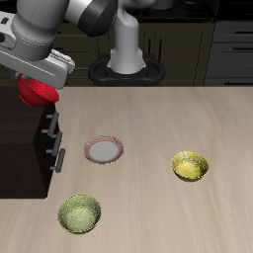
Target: Place the red bowl on top of the wooden cabinet
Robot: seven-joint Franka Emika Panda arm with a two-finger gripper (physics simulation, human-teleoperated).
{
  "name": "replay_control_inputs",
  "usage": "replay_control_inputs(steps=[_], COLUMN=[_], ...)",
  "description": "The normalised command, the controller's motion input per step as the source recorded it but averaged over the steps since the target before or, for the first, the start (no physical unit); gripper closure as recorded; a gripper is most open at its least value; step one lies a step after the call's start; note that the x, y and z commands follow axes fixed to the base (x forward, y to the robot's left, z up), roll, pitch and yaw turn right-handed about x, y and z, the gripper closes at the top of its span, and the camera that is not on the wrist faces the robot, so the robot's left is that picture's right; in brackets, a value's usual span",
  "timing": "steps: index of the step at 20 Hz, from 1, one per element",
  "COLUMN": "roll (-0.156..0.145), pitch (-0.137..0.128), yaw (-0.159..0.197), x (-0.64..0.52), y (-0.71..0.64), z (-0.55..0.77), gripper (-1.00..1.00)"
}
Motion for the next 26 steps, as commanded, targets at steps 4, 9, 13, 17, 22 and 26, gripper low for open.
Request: replay_control_inputs(steps=[4, 9, 13, 17, 22, 26], roll=[-0.030, -0.032, -0.034, -0.014, -0.021, -0.012], pitch=[0.003, 0.004, 0.024, 0.025, 0.033, 0.057], yaw=[0.016, 0.002, 0.013, 0.014, 0.029, -0.005], x=[-0.14, -0.15, -0.11, 0.02, 0.08, 0.08], y=[-0.23, -0.20, -0.24, -0.06, 0.06, 0.07], z=[-0.04, -0.03, -0.22, -0.24, -0.16, -0.11], gripper=[1.00, 1.00, 1.00, 1.00, 1.00, -1.00])
